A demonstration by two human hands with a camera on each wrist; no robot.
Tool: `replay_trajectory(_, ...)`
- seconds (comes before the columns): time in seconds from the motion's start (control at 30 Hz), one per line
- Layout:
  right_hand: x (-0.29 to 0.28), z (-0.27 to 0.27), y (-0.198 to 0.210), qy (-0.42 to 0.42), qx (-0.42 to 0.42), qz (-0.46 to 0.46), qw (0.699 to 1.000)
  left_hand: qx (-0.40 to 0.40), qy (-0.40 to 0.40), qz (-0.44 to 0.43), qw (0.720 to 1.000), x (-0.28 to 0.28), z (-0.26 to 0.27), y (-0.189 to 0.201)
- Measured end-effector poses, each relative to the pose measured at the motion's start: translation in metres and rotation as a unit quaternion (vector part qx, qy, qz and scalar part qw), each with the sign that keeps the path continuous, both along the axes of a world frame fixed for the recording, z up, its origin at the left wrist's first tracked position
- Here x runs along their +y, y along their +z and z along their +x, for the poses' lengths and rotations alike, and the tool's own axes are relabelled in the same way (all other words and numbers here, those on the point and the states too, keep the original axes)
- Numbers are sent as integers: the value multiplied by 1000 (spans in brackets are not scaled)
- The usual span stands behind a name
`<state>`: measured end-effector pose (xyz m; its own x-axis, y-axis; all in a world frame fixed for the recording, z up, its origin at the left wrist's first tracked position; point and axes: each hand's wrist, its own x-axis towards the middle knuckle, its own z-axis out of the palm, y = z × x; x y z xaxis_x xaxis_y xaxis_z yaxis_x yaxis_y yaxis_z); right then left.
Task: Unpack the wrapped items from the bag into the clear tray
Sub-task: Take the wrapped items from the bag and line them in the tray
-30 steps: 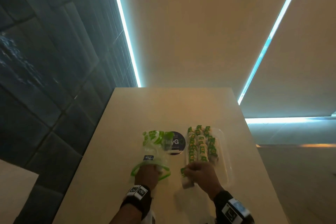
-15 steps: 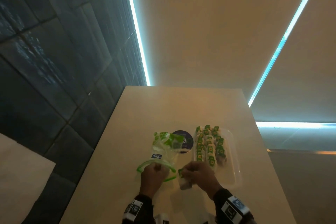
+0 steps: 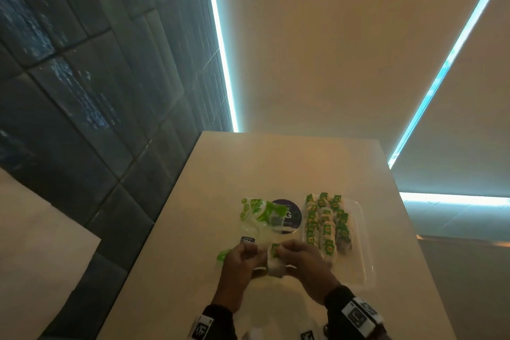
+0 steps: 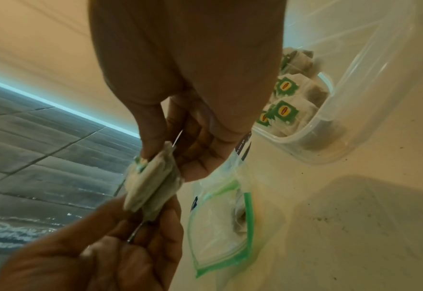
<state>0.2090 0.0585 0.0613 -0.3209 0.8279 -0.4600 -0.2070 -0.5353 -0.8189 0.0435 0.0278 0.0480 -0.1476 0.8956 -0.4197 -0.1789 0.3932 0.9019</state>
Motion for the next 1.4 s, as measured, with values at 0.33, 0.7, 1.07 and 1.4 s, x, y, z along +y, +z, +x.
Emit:
replay_trajectory(0.33, -3, 10, 6, 44, 34, -18, 998, -61, -78, 32, 995, 1, 3, 7)
replay_trajectory(0.7, 10, 23, 5, 4, -160, 127, 979, 123, -105, 117, 980, 12, 2, 21)
replay_trajectory(1.07, 9, 20, 13, 34, -70, 115, 990, 295, -129, 121, 939, 21, 5, 23)
replay_trajectory(1.4, 4, 28, 7, 58, -53, 82, 994, 277, -126, 122, 945, 19, 11, 26)
